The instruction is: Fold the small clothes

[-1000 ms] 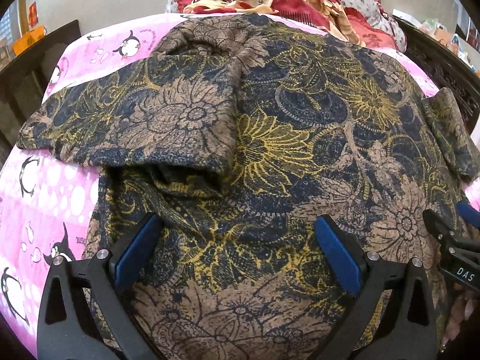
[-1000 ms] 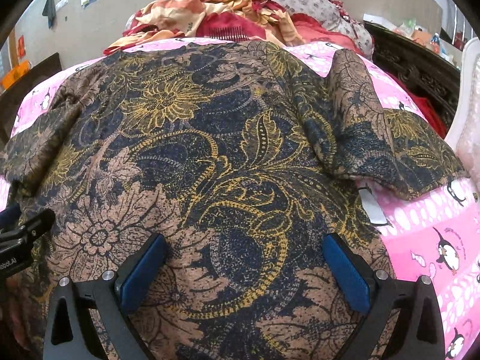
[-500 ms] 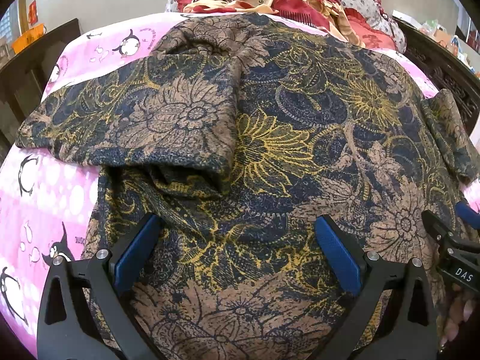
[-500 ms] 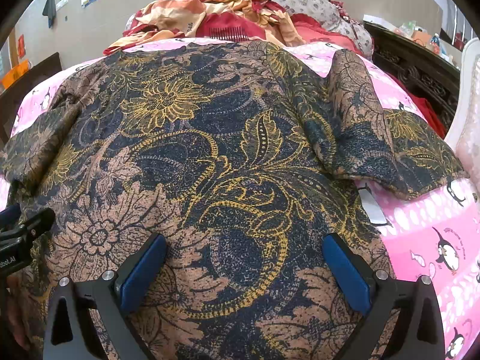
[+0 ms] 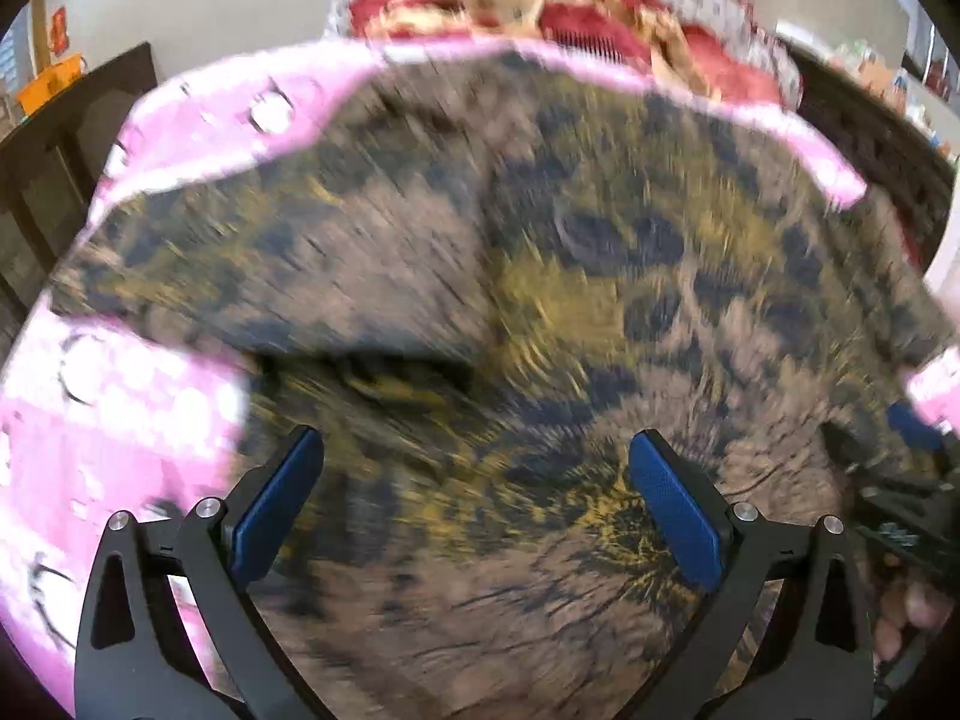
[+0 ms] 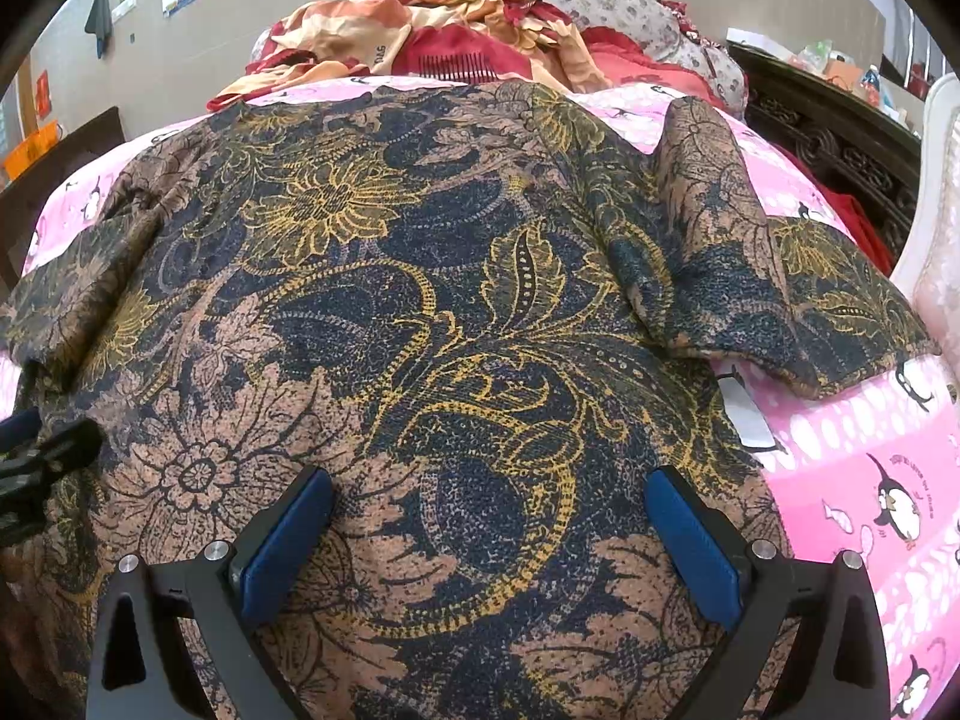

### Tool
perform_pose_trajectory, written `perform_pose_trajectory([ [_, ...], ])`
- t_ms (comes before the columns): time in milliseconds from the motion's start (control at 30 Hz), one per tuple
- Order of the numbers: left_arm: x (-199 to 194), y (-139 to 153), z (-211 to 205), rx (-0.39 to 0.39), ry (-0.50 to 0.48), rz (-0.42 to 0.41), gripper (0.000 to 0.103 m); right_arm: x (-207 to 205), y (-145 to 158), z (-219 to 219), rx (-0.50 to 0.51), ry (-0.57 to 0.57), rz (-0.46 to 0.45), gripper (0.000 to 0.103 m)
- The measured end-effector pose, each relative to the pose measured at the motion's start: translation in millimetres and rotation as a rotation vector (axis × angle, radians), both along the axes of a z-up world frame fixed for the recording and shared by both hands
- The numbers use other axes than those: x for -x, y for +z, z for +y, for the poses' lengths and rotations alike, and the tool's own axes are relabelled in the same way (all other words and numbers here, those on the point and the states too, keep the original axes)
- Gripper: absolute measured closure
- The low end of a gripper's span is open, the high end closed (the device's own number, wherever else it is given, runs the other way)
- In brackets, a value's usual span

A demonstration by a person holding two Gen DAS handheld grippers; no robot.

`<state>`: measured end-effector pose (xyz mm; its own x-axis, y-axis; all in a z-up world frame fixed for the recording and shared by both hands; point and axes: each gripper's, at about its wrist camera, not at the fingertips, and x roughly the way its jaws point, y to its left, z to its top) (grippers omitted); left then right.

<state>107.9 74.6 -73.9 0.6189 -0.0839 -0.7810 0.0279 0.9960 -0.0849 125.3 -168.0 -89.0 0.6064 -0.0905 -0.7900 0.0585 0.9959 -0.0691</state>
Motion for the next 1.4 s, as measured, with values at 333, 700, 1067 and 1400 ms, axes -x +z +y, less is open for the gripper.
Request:
perform_pose_trajectory([
  [333, -25.8, 49.1, 206.2, 0.188, 0.21, -0.085, 0.004, 0.3, 0.1, 0.7, 0.002, 0.0, -0.001, 0.0],
  [700, -38.1, -20.1, 296.3, 0.78, 0.443, 0.04, 0.03, -0.7, -0.7, 1.5, 0.013, 0.0, 0.0, 0.0],
  [1067, -65.0, -5.1, 285.4, 0.541, 0.505, 0.027, 0.1, -2.3, -1.9, 2.4, 0.02, -0.001, -0.001, 0.0],
  [1400, -22.6, 131.8, 346.1, 0.283, 0.614, -0.332, 0.1, -3.0, -2.0, 2.3, 0.02, -0.001, 0.0, 0.0],
])
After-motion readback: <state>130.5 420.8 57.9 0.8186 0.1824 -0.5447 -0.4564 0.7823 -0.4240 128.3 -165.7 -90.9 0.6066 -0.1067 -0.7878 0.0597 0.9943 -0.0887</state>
